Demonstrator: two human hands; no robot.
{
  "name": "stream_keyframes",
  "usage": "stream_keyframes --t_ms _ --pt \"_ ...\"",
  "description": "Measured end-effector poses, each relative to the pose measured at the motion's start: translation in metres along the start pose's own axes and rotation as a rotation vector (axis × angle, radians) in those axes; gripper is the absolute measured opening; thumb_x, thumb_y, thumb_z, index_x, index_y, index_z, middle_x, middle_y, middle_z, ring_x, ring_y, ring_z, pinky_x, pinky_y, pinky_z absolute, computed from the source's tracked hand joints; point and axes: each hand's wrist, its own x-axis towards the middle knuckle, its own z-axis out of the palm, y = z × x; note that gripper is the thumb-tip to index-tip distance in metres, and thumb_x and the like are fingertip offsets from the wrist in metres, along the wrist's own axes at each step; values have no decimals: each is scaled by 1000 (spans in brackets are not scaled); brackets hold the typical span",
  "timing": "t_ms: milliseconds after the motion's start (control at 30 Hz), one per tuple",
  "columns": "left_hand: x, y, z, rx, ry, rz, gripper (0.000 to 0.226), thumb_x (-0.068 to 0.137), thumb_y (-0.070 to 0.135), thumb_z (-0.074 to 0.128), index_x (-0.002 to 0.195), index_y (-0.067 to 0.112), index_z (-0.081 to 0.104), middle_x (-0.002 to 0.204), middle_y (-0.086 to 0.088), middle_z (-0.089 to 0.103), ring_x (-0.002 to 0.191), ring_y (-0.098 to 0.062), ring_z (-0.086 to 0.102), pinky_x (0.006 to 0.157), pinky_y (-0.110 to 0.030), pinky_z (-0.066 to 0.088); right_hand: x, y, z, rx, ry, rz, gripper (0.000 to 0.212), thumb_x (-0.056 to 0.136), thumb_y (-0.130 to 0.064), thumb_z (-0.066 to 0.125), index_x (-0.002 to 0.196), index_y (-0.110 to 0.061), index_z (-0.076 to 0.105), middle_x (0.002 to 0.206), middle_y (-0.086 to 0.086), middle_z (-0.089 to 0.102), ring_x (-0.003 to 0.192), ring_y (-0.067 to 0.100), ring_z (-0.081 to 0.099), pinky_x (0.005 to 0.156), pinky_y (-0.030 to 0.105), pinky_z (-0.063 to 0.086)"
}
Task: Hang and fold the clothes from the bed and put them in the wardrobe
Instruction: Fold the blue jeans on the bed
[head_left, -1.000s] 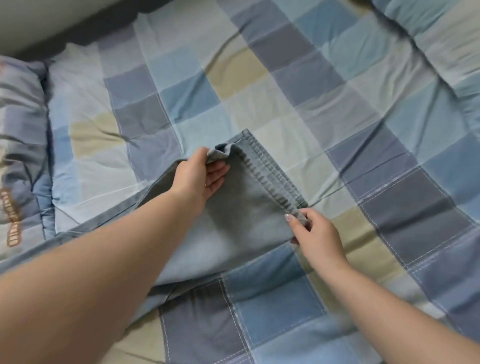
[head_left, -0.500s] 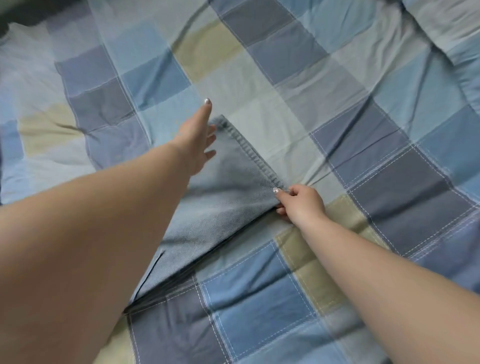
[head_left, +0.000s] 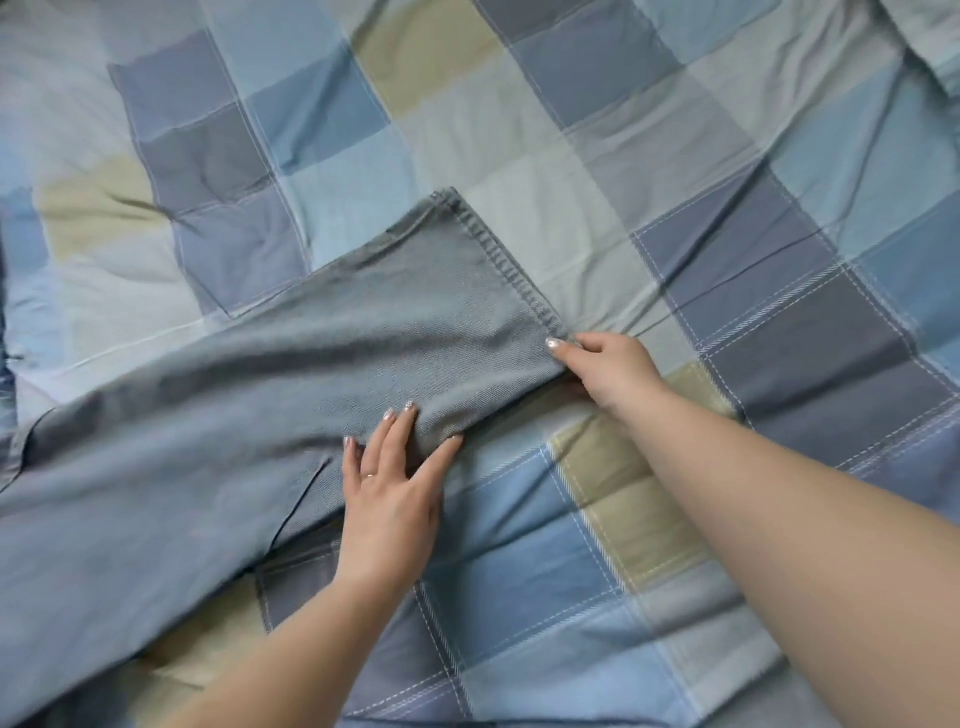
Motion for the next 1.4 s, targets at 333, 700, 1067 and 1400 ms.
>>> stream_keyframes --t_ms 333,700,1067,1400 --pt "-20 25 -26 -172 -145 162 63 61 -14 62 119 11 64 129 -15 56 91 -33 59 73 -37 56 -38 51 -52 87 158 122 28 73 -37 75 57 -17 64 54 -12 50 68 14 47 71 35 44" --pt "-94 87 -18 -338 -238 175 53 69 3 40 112 12 69 120 -9 64 98 -31 63 81 -35 55 -121 91 -77 666 317 338 53 92 -9 59 140 -17 39 118 -1 59 96 13 60 89 33 47" --pt "-211 -73 -68 -845 -162 -1143 8 90 13 61 85 19 65 83 5 65 86 -18 62 73 -25 43 -265 72 163 535 -107 610 36 94 -14 55 130 -12 48 115 9 62 92 16 60 74 27 46" --pt "-260 -172 -101 -1780 356 -1641 15 97 21 53 83 21 51 87 6 61 83 -5 59 75 -22 46 -312 15 350 700 -125 507 22 95 1 42 82 -17 39 84 4 53 72 13 64 63 25 47"
